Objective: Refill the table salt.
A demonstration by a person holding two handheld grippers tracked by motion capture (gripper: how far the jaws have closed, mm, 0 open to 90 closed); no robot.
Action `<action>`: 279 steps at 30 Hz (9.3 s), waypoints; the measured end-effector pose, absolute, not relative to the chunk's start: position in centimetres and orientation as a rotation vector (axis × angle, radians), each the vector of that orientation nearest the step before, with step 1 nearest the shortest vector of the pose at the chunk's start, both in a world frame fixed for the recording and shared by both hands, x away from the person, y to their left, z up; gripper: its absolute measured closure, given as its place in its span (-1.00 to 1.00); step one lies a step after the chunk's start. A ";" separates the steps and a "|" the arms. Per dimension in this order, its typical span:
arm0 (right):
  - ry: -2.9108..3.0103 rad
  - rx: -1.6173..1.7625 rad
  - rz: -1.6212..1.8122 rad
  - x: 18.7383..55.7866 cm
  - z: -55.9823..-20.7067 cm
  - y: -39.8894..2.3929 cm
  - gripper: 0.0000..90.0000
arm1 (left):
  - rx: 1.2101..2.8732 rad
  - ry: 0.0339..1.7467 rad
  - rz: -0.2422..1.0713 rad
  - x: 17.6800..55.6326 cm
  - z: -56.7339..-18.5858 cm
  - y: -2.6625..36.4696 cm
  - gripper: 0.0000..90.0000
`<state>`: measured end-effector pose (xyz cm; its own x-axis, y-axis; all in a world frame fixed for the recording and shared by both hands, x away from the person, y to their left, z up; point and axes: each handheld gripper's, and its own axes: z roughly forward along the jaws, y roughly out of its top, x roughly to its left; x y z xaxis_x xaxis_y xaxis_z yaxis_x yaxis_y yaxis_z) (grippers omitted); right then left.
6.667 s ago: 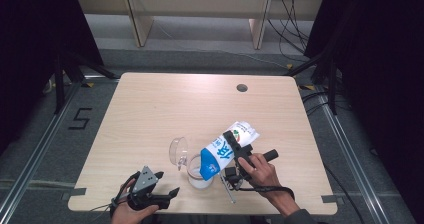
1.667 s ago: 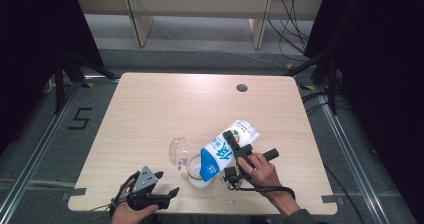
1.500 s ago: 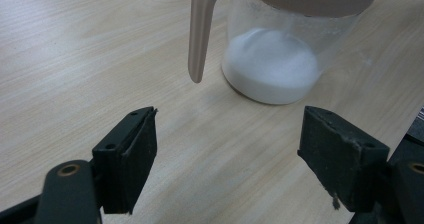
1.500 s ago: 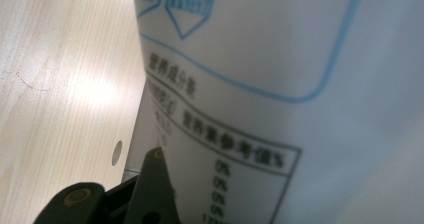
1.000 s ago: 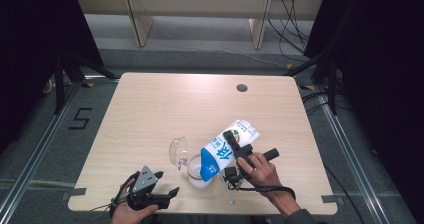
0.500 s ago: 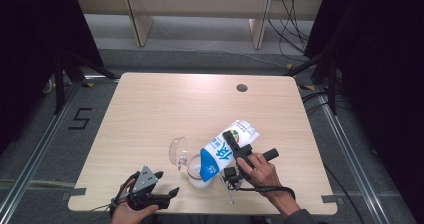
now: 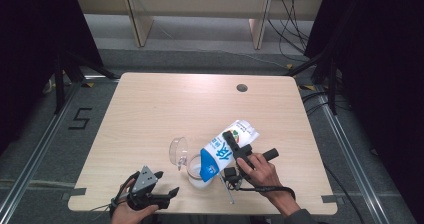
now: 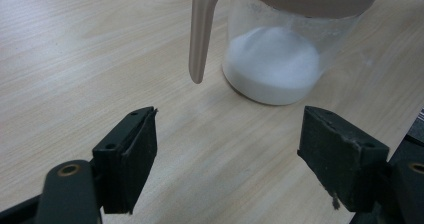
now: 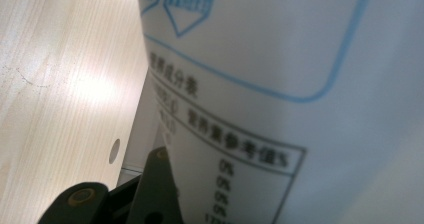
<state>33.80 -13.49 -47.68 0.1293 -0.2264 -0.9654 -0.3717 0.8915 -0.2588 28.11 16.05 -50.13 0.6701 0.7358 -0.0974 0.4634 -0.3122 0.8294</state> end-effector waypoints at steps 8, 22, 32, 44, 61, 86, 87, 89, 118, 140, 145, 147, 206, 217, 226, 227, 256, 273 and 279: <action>1.453 -0.505 0.104 33.8 -47.7 -13.5 0.49 | 1.969 0.930 0.376 28.1 -50.1 16.1 -0.49; 1.446 -0.521 0.090 33.8 -47.4 -13.5 0.52 | 1.968 0.930 0.377 28.1 -50.1 16.1 -0.49; 1.449 -0.524 0.074 33.8 -47.3 -13.6 0.54 | 1.963 0.936 0.374 28.1 -50.2 16.1 -0.49; 1.446 -0.509 0.089 33.8 -47.5 -13.7 0.56 | 1.967 0.931 0.377 28.2 -50.2 16.1 -0.49; 1.447 -0.515 0.081 33.8 -47.6 -13.7 0.59 | 1.967 0.932 0.378 28.1 -50.1 16.1 -0.49; 1.448 -0.514 0.077 33.7 -47.6 -13.7 0.64 | 1.967 0.932 0.378 28.1 -50.1 16.1 -0.49; 1.450 -0.508 0.080 33.7 -47.7 -13.7 0.64 | 1.967 0.932 0.377 28.1 -50.1 16.1 -0.49; 1.450 -0.508 0.080 33.7 -47.6 -13.7 0.65 | 1.967 0.932 0.378 28.1 -50.1 16.1 -0.49; 1.449 -0.517 0.077 33.6 -47.5 -13.6 0.68 | 1.962 0.940 0.374 28.1 -50.1 16.1 -0.49; 1.438 -0.528 0.069 33.6 -47.4 -13.6 0.68 | 1.963 0.938 0.374 28.1 -50.1 16.1 -0.49; 1.446 -0.516 0.074 33.6 -47.5 -13.7 0.69 | 1.964 0.938 0.375 28.1 -50.1 16.1 -0.49; 1.445 -0.517 0.075 33.6 -47.5 -13.6 0.69 | 1.964 0.938 0.374 28.1 -50.1 16.1 -0.49; 1.444 -0.536 0.064 33.5 -47.6 -13.6 0.71 | 1.983 0.931 0.386 28.2 -50.1 16.2 -0.49; 1.438 -0.533 0.064 33.4 -47.5 -13.5 0.71 | 1.959 0.940 0.377 28.1 -50.1 16.1 -0.49; 1.440 -0.540 0.057 33.4 -47.5 -13.5 0.71 | 1.958 0.939 0.378 28.1 -50.1 16.1 -0.49; 1.439 -0.539 0.057 33.4 -47.5 -13.5 0.71 | 1.957 0.940 0.377 28.1 -50.1 16.1 -0.49; 1.470 -0.505 0.085 33.4 -47.5 -13.5 0.71 | 1.962 0.938 0.379 28.1 -50.1 16.1 -0.49; 1.484 -0.511 0.130 33.3 -47.6 -13.4 0.71 | 1.957 0.937 0.378 28.1 -50.1 16.1 -0.49; 1.540 -0.429 0.152 33.1 -47.9 -13.7 0.71 | 1.947 0.953 0.369 28.0 -50.2 16.0 -0.49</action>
